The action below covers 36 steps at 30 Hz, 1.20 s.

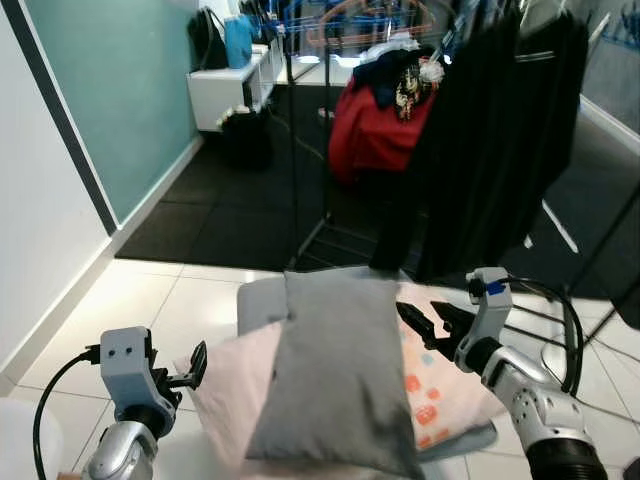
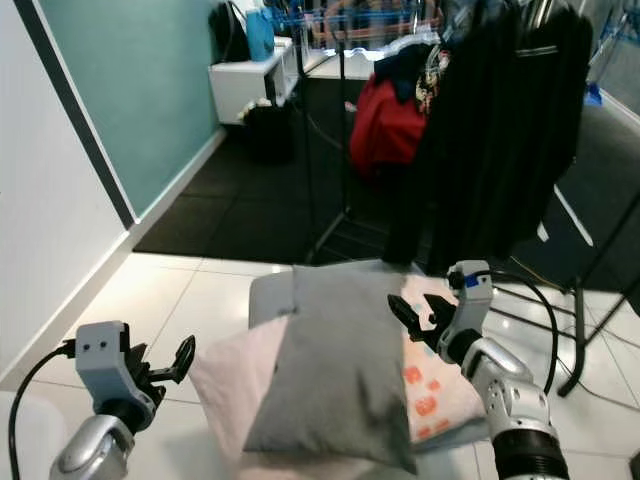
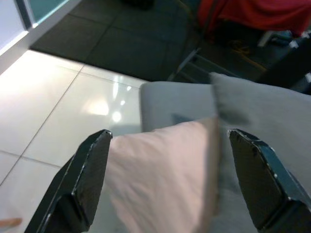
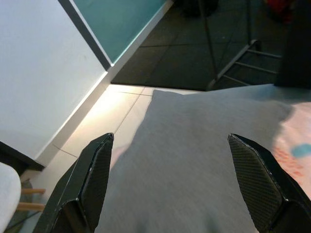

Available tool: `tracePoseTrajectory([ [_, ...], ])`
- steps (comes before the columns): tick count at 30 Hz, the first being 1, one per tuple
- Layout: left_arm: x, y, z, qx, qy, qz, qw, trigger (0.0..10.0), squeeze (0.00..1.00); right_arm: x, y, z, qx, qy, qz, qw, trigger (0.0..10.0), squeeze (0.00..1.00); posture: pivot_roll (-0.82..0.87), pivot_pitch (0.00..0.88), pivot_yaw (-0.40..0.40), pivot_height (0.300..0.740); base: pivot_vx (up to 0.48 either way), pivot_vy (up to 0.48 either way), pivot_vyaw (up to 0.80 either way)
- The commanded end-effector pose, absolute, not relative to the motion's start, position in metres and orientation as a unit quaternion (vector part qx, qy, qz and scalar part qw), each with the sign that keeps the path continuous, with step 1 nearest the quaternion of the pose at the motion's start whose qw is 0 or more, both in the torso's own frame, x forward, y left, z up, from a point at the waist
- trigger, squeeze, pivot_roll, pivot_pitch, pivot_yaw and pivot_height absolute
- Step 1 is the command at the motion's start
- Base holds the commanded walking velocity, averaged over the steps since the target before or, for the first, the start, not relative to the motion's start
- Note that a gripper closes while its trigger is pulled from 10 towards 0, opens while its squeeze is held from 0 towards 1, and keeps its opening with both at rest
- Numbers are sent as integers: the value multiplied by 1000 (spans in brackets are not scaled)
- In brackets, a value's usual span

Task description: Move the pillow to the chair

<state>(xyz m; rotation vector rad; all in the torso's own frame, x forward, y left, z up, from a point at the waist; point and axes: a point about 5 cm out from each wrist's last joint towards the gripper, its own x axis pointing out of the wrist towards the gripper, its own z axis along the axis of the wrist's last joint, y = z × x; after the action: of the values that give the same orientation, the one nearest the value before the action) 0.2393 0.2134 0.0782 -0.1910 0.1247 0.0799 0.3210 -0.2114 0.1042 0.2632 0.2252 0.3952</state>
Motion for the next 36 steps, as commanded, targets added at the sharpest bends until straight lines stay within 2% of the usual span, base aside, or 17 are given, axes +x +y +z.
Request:
tracePoseTrajectory([
  [1,238,214,74,-85,79,40,992,10000,0,318,-216,99,126,128,184,966,10000,0,-191,53,-4,740,0,0,0],
  [5,237,214,71,-64,94,41,993,10000,0,319,-217,97,124,139,175,967,10000,0,-190,54,-3,740,0,-360,0],
  [9,236,213,69,-76,99,43,991,10000,0,317,-219,91,114,158,168,966,10000,0,-189,53,-3,740,0,-431,0],
  [16,236,211,66,-89,108,41,989,10000,0,318,-228,79,63,225,133,963,10000,0,-194,42,-3,740,0,0,0],
  [31,233,225,61,-86,129,81,985,10000,0,310,-233,64,53,289,127,947,10000,0,-191,55,1,740,0,0,0],
  [36,232,228,59,-83,142,89,982,10000,0,311,-233,65,54,293,127,946,10000,0,-192,60,-5,740,-435,0,0],
])
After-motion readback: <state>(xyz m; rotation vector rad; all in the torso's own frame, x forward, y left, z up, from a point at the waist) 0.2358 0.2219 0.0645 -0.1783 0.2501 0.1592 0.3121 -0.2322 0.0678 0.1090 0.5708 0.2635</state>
